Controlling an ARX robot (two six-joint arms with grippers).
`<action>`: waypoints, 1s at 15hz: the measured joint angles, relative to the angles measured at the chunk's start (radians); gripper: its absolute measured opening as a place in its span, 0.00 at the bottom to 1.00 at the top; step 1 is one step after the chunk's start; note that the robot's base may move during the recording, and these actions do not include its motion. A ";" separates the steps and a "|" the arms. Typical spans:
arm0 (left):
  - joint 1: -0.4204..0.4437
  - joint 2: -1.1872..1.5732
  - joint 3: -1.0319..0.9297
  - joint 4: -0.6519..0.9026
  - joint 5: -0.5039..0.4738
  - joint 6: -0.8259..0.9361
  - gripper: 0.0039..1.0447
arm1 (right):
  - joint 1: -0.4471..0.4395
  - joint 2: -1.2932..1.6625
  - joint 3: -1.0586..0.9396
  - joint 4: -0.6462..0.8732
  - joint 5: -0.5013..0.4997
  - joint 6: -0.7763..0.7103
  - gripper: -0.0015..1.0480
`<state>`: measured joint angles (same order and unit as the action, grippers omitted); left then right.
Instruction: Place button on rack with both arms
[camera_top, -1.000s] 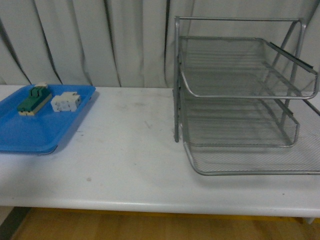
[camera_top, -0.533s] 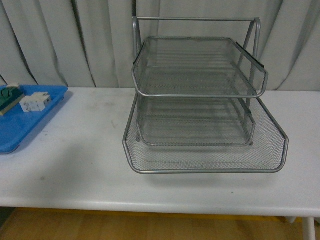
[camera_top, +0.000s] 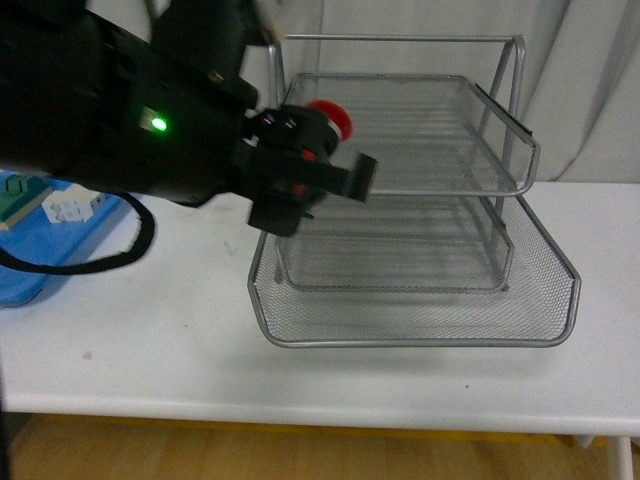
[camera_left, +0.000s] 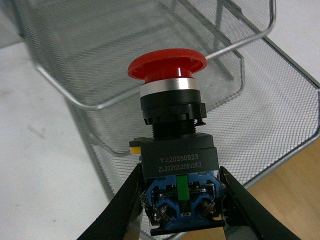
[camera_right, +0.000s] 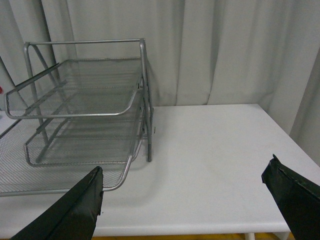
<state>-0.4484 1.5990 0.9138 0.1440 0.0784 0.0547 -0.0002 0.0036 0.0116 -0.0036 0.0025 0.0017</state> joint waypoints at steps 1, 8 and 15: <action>-0.019 0.052 0.031 -0.013 0.000 0.006 0.34 | 0.000 0.000 0.000 0.000 0.000 0.000 0.94; -0.117 0.284 0.217 -0.097 0.019 0.105 0.34 | 0.000 0.000 0.000 0.000 0.000 0.000 0.94; -0.117 0.403 0.357 -0.180 0.026 0.111 0.34 | 0.000 0.000 0.000 0.000 0.000 0.000 0.94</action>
<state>-0.5659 2.0018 1.2713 -0.0364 0.1047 0.1661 -0.0002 0.0036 0.0116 -0.0040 0.0025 0.0021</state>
